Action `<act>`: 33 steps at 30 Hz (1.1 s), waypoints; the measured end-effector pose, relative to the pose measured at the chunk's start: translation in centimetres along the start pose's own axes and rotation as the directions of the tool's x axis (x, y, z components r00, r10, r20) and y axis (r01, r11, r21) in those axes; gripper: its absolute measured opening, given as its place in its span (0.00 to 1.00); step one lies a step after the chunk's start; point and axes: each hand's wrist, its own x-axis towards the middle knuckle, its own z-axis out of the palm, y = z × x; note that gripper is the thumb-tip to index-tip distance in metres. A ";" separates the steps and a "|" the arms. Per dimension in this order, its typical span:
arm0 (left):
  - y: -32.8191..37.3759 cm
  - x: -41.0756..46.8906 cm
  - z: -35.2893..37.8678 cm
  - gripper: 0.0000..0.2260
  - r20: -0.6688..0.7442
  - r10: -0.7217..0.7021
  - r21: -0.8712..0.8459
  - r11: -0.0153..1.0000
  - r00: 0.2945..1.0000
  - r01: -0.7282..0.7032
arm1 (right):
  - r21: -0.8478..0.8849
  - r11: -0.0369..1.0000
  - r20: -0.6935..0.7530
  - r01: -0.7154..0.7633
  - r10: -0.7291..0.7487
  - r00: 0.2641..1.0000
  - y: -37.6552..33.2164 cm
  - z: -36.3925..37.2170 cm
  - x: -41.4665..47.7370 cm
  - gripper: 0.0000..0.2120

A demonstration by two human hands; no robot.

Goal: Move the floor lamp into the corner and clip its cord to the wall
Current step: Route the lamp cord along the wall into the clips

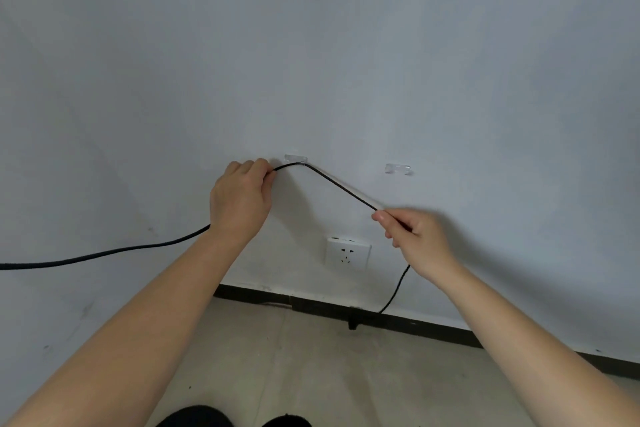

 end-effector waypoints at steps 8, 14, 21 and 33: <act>3.0 -1.3 1.2 0.15 -0.177 -0.002 -0.020 1.000 0.984 -0.002 | 0.076 0.997 -0.118 -0.003 0.012 0.993 -0.1 -3.1 -0.1 0.07; 8.7 -1.5 2.3 0.14 -0.128 0.471 0.035 0.882 0.873 -0.470 | 0.015 0.998 -0.103 0.055 -0.053 0.993 -0.9 -2.6 0.2 0.09; 10.5 0.7 2.2 0.02 -0.163 0.425 -0.054 0.897 0.890 -0.438 | 0.043 0.994 -0.113 0.102 -0.097 0.989 -1.2 -3.2 0.8 0.05; 10.6 0.8 3.4 0.05 -0.128 0.237 -0.252 0.931 0.963 -0.263 | -0.303 0.887 -0.250 0.347 -0.426 0.870 -4.7 -4.3 2.8 0.03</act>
